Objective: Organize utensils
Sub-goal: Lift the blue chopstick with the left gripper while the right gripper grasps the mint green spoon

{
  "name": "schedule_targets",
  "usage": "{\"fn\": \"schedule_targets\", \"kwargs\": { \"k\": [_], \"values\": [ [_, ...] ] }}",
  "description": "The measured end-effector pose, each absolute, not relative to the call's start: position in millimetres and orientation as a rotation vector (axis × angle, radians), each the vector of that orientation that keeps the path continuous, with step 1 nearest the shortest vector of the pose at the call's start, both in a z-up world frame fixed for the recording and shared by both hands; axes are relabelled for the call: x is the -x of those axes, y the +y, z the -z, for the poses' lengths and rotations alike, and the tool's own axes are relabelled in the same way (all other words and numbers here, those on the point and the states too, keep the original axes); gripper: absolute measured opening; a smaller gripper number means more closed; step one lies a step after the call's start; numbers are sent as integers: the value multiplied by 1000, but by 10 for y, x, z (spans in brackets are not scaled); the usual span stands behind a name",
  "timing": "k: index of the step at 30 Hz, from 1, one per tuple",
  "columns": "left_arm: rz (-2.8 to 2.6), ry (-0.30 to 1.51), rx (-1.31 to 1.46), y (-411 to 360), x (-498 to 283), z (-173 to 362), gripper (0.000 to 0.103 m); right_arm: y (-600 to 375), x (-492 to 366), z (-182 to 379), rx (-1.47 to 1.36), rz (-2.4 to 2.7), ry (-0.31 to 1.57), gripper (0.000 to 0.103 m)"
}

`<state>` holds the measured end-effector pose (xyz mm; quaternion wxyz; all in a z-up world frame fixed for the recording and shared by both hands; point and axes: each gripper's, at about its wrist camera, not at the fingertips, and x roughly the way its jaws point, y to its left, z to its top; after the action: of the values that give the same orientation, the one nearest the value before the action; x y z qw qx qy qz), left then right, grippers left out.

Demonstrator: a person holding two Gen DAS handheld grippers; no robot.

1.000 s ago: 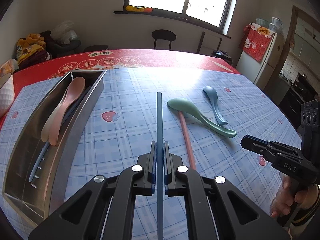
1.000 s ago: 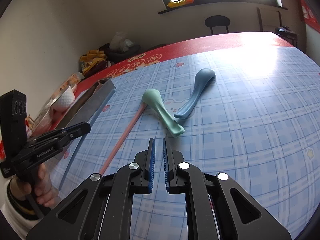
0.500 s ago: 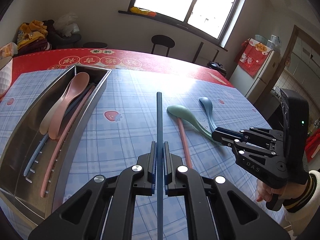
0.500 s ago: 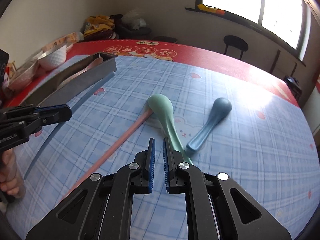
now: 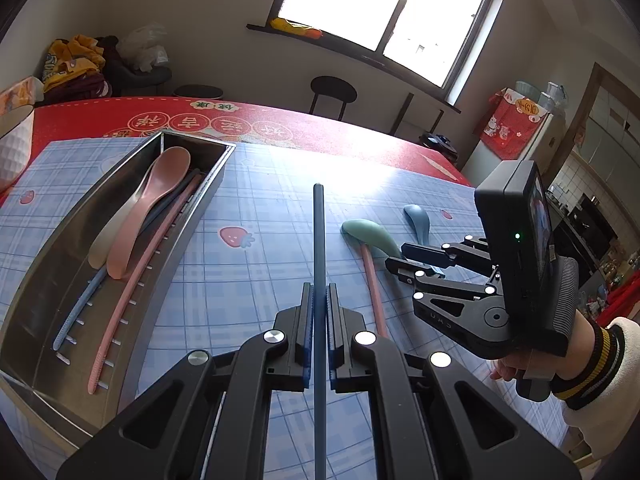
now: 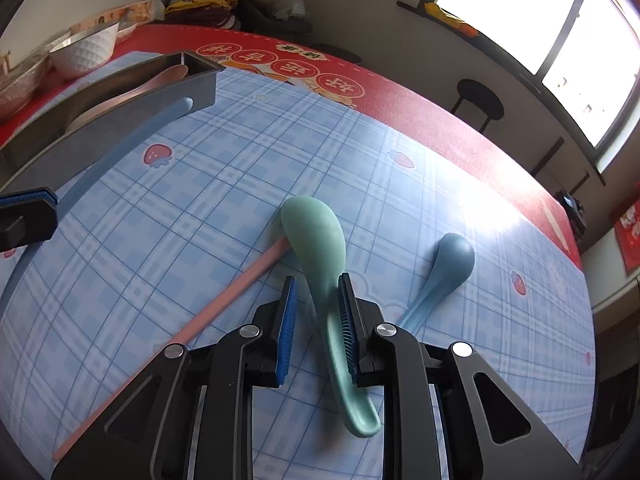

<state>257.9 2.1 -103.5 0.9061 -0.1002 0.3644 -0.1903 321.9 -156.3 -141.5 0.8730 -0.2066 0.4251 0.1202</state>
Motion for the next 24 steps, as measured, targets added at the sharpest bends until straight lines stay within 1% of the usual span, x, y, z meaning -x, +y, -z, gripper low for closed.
{"fn": "schedule_targets", "kwargs": {
  "k": [7, 15, 19, 21, 24],
  "values": [
    [392, 758, 209, 9, -2566, 1031, 6, -1553, -3276, 1413, 424, -252, 887, 22],
    [390, 765, 213, 21, -2599, 1050, 6, -1713, -3423, 1402, 273, -275, 930, 19],
    [394, 764, 211, 20, -2604, 1056, 6, -1847, -3459, 1398, 168, -264, 948, 15],
    [395, 764, 211, 13, -2597, 1055, 6, -1916, -3457, 1391, 97, -292, 965, 8],
    [397, 764, 210, 11, -2597, 1055, 6, -1944, -3410, 1377, 44, -323, 978, 7]
  ]
}}
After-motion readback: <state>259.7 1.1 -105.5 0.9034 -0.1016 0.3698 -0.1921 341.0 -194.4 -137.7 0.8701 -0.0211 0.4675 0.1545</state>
